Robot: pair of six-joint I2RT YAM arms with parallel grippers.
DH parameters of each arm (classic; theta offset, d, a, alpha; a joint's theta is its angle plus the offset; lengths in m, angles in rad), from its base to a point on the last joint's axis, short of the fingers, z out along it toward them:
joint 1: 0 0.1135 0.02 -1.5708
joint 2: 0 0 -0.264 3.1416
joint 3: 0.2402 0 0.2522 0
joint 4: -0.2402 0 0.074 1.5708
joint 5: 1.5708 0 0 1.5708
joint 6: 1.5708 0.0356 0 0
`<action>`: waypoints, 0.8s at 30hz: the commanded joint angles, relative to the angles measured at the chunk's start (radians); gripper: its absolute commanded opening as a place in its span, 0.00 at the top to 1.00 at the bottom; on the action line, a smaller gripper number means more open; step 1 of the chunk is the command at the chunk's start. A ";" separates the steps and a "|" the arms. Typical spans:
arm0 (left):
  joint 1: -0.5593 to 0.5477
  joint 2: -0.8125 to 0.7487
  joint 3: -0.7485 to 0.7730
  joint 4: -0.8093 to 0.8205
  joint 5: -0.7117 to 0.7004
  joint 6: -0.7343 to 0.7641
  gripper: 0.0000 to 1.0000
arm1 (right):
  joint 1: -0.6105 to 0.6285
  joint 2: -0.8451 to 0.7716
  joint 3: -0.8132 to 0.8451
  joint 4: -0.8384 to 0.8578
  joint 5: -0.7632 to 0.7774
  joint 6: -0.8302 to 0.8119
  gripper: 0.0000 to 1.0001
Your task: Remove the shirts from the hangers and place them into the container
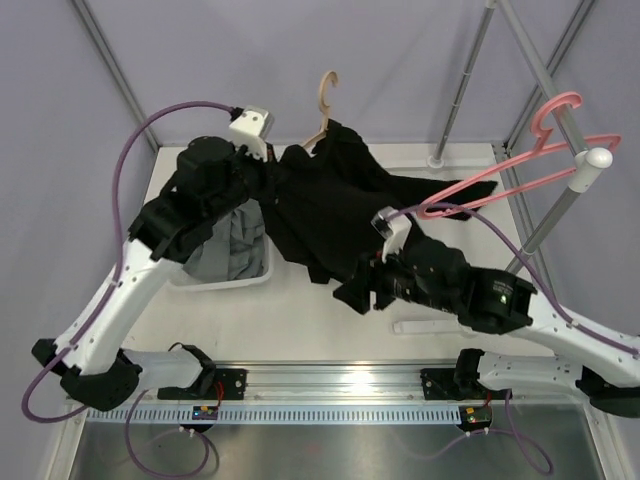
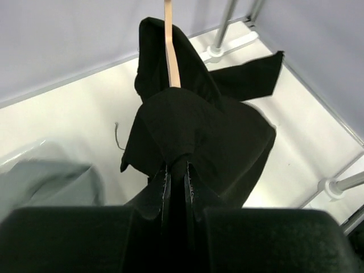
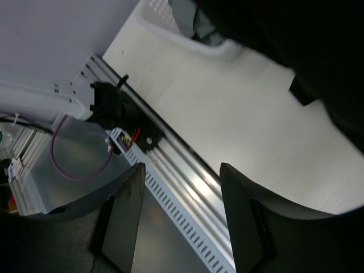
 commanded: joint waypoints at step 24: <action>-0.001 -0.520 -0.385 0.060 0.302 -0.150 1.00 | -0.294 0.575 0.791 0.007 -0.172 -0.362 0.51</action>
